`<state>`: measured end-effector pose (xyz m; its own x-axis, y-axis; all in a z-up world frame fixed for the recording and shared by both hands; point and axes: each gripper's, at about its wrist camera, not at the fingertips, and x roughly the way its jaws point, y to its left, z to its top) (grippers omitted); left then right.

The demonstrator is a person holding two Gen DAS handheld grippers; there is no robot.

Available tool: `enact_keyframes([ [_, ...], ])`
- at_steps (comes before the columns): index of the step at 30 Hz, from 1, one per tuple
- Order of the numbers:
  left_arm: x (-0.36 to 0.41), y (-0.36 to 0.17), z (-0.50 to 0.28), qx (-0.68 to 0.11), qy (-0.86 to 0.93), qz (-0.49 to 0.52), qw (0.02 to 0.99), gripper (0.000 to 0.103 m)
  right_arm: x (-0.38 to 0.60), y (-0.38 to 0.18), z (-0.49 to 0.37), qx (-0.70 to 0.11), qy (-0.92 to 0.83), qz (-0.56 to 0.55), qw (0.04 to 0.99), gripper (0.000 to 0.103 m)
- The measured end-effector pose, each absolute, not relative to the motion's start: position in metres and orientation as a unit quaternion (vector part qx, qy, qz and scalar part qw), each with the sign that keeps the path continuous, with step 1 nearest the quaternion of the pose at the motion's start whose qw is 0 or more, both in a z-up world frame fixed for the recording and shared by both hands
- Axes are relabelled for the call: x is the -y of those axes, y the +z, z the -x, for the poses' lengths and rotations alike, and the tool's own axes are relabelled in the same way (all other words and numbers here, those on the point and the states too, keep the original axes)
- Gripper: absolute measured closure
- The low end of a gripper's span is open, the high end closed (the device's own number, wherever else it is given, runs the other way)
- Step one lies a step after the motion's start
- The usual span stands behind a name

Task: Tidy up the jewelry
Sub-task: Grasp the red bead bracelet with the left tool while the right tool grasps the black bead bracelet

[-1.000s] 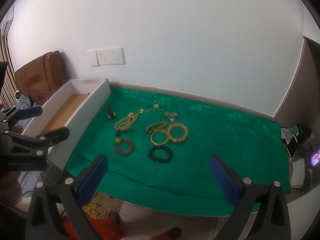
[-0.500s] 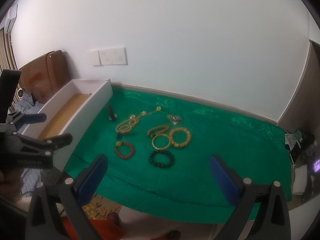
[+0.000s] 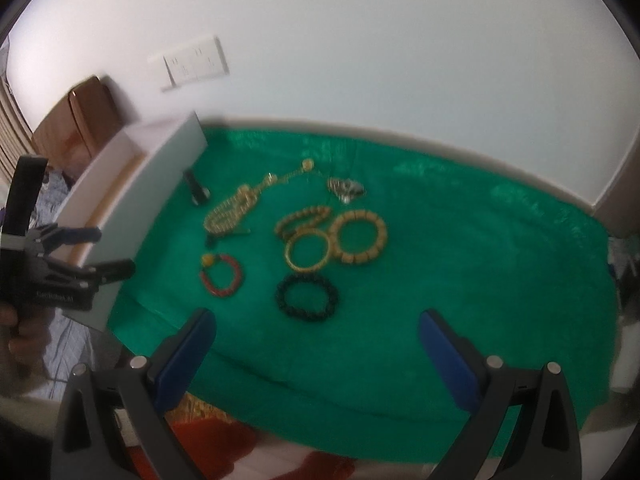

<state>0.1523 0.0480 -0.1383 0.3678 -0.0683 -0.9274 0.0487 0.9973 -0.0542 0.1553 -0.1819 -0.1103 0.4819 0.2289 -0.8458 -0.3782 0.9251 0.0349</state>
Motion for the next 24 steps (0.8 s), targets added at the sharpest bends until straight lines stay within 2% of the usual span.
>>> enact_keyframes([
  [4,-0.048,-0.197,-0.187,-0.602,-0.040,0.014,0.797,0.001,0.179,-0.168,-0.195,-0.510,0.153,0.131,0.836,0.001],
  [5,-0.049,-0.205,-0.192,-0.606,-0.039,0.015,0.794,0.001,0.178,-0.186,-0.206,-0.521,0.152,0.142,0.828,0.007],
  [6,-0.048,-0.215,-0.198,-0.610,-0.040,0.017,0.791,0.002,0.178,-0.200,-0.215,-0.532,0.157,0.145,0.819,0.020],
  [8,-0.046,-0.230,-0.209,-0.616,-0.042,0.018,0.787,0.002,0.175,-0.226,-0.232,-0.560,0.175,0.133,0.799,0.028],
  [11,-0.041,-0.241,-0.215,-0.617,-0.046,0.004,0.786,0.003,0.171,-0.245,-0.247,-0.574,0.186,0.119,0.789,0.028],
  [20,-0.031,-0.257,-0.218,-0.612,-0.028,-0.028,0.790,0.019,0.152,-0.262,-0.253,-0.567,0.203,0.127,0.788,0.035],
  [21,-0.029,-0.257,-0.218,-0.611,-0.030,-0.030,0.790,0.023,0.150,-0.263,-0.252,-0.566,0.198,0.133,0.789,0.039],
  [22,-0.025,-0.255,-0.216,-0.611,-0.033,-0.031,0.790,0.033,0.149,-0.263,-0.252,-0.565,0.190,0.141,0.791,0.042],
  [23,-0.022,-0.253,-0.214,-0.610,-0.035,-0.034,0.791,0.039,0.145,-0.263,-0.249,-0.562,0.181,0.152,0.793,0.051],
  [24,-0.018,-0.252,-0.215,-0.610,-0.039,-0.038,0.791,0.058,0.141,-0.265,-0.246,-0.558,0.180,0.155,0.795,0.056],
])
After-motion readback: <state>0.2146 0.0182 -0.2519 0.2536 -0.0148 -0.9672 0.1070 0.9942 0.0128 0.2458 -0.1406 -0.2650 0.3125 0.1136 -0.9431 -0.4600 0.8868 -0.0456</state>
